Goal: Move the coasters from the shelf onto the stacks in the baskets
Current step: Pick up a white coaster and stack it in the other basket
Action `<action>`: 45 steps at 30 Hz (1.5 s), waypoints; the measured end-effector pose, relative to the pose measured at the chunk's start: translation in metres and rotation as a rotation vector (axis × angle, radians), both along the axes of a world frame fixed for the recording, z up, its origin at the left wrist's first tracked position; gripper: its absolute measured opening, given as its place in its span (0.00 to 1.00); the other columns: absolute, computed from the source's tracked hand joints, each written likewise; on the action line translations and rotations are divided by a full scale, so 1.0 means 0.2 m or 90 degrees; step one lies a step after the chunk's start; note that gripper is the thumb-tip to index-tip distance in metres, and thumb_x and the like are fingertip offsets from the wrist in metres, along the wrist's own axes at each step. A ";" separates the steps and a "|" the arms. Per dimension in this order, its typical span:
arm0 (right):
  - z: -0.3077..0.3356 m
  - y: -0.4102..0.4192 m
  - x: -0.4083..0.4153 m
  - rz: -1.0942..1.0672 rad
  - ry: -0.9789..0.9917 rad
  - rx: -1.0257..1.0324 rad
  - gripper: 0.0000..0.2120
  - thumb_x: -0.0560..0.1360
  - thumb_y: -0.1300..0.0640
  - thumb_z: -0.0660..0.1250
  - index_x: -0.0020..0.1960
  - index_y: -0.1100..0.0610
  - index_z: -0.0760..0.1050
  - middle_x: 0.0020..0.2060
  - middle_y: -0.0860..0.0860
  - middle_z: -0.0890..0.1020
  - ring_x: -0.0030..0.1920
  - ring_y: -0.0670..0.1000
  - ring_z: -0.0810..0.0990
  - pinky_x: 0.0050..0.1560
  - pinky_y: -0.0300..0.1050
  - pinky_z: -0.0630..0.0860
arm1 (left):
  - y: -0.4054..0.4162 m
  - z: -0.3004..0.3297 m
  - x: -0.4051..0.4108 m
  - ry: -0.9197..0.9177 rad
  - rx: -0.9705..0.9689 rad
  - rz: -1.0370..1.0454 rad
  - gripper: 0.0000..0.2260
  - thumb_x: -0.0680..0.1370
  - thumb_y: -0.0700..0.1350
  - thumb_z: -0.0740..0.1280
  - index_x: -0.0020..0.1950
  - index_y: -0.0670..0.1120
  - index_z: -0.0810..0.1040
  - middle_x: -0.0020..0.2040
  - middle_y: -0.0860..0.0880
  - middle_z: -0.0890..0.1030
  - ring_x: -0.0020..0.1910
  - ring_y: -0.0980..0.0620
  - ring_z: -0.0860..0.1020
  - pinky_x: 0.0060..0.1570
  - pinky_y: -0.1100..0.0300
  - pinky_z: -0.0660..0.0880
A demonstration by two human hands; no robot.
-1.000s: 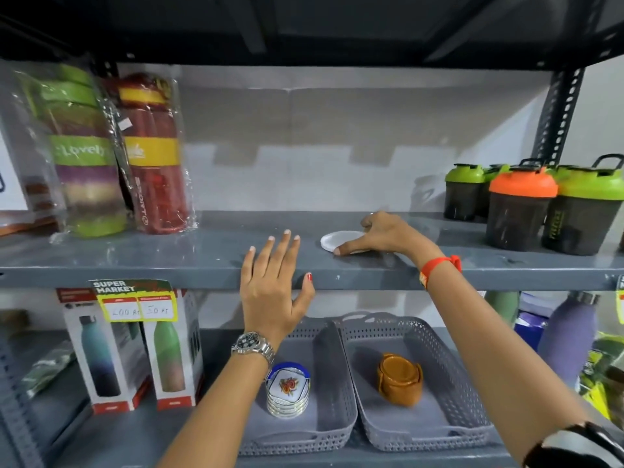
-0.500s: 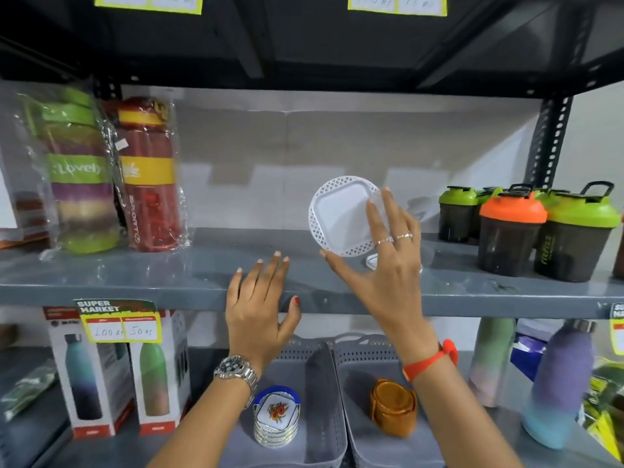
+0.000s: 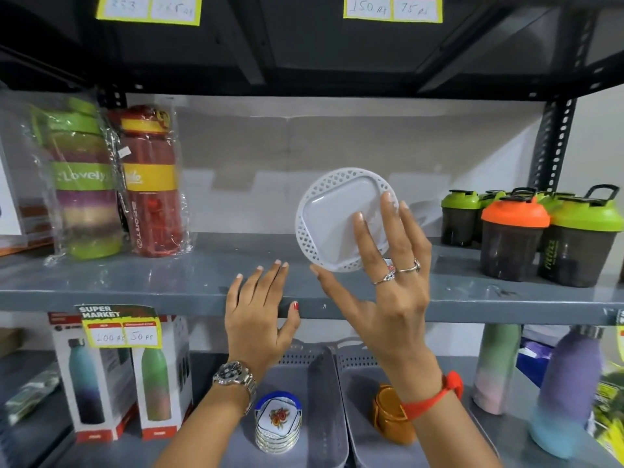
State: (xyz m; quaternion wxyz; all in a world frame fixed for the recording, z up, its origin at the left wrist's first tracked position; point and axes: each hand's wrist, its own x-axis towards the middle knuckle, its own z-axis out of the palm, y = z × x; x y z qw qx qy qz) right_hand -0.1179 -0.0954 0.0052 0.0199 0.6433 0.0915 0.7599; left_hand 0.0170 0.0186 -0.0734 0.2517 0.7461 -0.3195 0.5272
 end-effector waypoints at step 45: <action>-1.13 0.03 0.35 0.999 0.483 1.574 0.28 0.81 0.44 0.50 0.71 0.64 0.66 0.64 0.64 0.75 0.66 0.62 0.73 0.34 0.58 0.81 | -0.02 -0.02 0.05 -0.093 0.009 0.084 0.24 0.76 0.53 0.55 0.69 0.45 0.71 0.69 0.47 0.72 0.70 0.46 0.67 0.73 0.51 0.52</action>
